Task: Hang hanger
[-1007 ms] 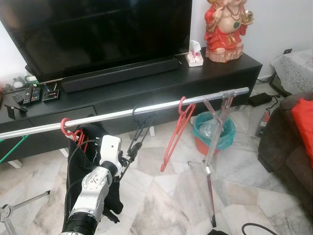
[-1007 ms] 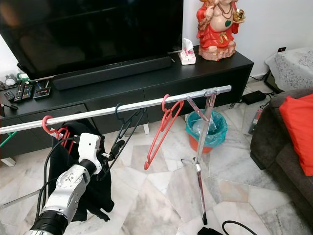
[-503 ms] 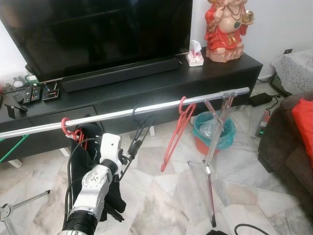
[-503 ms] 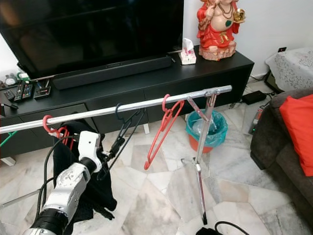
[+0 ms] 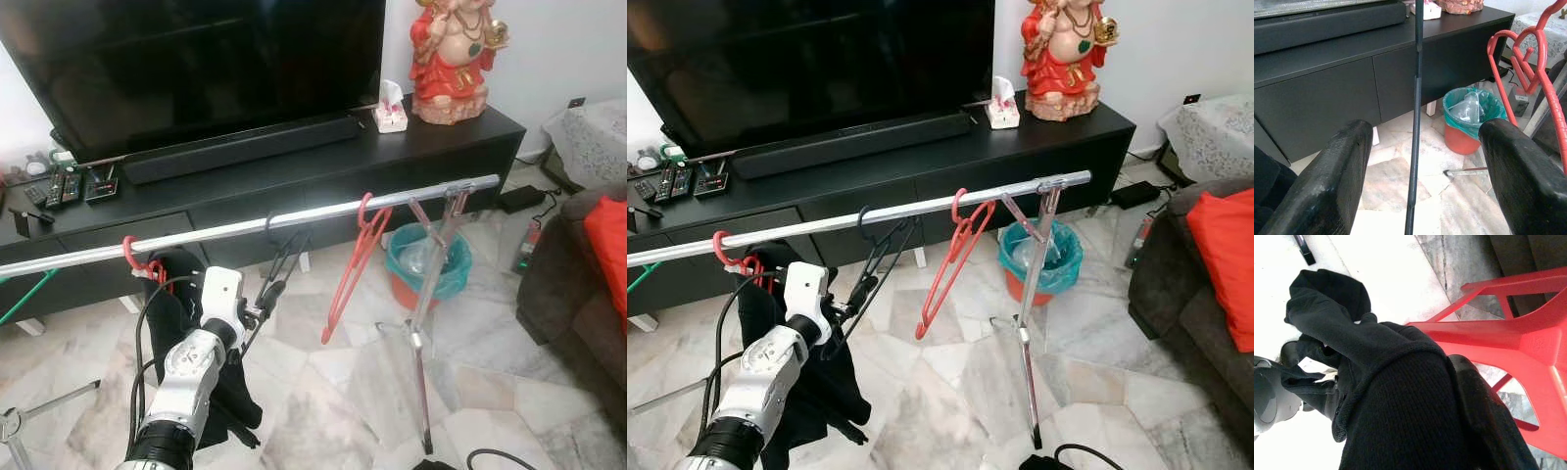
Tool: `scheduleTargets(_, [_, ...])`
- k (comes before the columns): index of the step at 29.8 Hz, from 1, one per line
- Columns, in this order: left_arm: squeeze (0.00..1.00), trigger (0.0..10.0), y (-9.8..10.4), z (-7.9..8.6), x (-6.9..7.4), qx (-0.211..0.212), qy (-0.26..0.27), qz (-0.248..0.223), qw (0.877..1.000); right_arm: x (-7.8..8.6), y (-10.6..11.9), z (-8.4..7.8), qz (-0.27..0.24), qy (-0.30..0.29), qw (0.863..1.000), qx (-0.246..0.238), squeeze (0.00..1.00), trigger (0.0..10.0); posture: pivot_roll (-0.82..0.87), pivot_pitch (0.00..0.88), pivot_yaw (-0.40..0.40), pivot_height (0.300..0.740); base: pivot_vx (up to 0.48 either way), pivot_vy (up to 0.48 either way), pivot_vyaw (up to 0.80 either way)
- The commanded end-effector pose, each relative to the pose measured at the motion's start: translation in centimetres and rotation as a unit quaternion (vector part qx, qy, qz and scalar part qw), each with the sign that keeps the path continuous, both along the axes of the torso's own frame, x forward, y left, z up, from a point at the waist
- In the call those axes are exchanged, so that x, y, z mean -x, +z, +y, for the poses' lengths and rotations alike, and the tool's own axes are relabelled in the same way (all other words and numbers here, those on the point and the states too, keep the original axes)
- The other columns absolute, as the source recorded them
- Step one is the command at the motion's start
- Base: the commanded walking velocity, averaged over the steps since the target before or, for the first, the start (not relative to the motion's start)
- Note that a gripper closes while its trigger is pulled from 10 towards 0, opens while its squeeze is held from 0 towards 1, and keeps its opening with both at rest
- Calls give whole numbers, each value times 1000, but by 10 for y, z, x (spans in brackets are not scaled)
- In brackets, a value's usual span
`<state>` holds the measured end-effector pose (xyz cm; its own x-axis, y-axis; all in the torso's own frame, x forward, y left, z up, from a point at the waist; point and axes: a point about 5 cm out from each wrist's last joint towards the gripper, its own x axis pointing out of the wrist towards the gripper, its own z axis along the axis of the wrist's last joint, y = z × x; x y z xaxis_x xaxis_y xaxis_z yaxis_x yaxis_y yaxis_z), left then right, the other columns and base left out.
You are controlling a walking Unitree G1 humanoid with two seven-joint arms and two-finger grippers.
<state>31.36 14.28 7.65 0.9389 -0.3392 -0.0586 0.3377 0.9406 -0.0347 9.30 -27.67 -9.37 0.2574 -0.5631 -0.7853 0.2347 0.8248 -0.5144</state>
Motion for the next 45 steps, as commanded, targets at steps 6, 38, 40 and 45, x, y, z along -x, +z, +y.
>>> scheduleTargets(6, [0, 10000, 5, 3, -2, 2, 2, -13, 1000, 2, -2, 3, 4, 8, 1000, -8, 0, 10000, -60, 0, 78, 740, 201, 0, 0])
scheduleTargets(38, [0, 10000, 0, 3, -2, -6, -13, 4, 1000, -2, -2, 8, 1, 18, 1000, -10, 0, 10000, -57, 0, 87, 740, 122, 0, 0])
scheduleTargets(40, [0, 10000, -2, 1, -2, -15, -30, 15, 999, -2, -3, 9, 1, 18, 1000, -11, 0, 10000, -57, 0, 91, 740, 0, 0, 0])
scheduleTargets(45, [0, 10000, -11, -4, -12, -38, -67, 53, 996, -3, -4, 12, 0, 19, 1000, -14, 0, 10000, -52, 0, 96, 740, 0, 0, 0])
